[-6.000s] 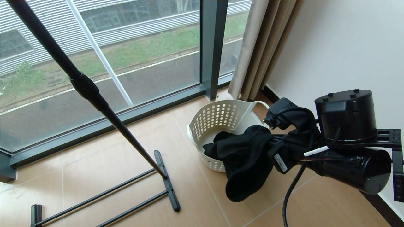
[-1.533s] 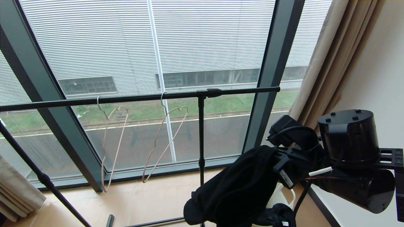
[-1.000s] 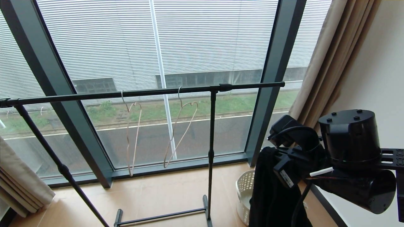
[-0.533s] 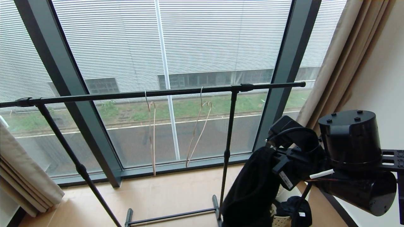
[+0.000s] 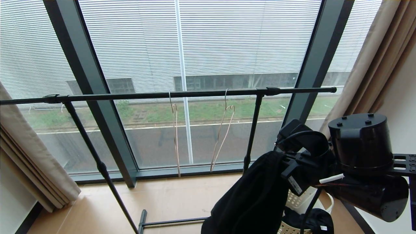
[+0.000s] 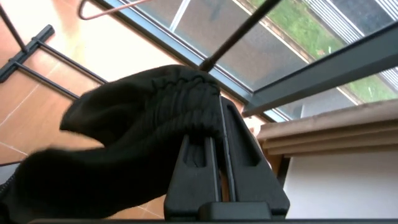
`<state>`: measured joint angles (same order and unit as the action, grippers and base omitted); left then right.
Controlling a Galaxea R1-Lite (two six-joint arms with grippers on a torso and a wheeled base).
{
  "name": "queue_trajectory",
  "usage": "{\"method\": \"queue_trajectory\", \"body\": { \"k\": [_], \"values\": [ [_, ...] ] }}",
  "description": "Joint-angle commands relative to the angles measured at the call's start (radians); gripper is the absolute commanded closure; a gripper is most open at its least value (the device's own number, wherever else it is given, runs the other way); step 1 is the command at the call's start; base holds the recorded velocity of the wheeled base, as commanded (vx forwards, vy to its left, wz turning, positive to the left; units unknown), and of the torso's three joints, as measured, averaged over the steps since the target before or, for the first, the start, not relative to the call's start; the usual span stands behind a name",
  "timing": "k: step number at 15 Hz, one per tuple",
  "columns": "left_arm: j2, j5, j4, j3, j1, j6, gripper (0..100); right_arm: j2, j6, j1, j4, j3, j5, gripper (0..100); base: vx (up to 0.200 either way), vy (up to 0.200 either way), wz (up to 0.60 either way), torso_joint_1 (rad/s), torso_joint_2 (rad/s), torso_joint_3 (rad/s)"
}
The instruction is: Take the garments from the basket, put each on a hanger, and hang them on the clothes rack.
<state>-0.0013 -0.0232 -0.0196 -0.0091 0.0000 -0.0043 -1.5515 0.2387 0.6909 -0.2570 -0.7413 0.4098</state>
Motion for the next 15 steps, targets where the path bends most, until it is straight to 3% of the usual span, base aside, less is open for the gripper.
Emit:
{"method": "queue_trajectory", "body": {
  "k": [1, 11, 15],
  "values": [
    [0.001, 0.0, 0.0, 0.0, -0.002, 0.0, 0, -0.006, 0.001, -0.001, -0.001, -0.001, 0.001, 100, 0.0, 0.0, 0.6, -0.002, 0.0, 0.007],
    [0.001, -0.003, -0.002, 0.0, 0.0, 0.001, 0, -0.002, 0.001, -0.001, -0.001, 0.005, 0.001, 100, 0.0, 0.0, 0.06, 0.0, 0.0, 0.0],
    [0.001, -0.003, -0.002, 0.0, 0.0, 0.001, 0, -0.004, 0.001, -0.001, -0.062, 0.031, 0.0, 100, -0.2, 0.0, 0.0, 0.004, 0.01, 0.006]
  ]
}}
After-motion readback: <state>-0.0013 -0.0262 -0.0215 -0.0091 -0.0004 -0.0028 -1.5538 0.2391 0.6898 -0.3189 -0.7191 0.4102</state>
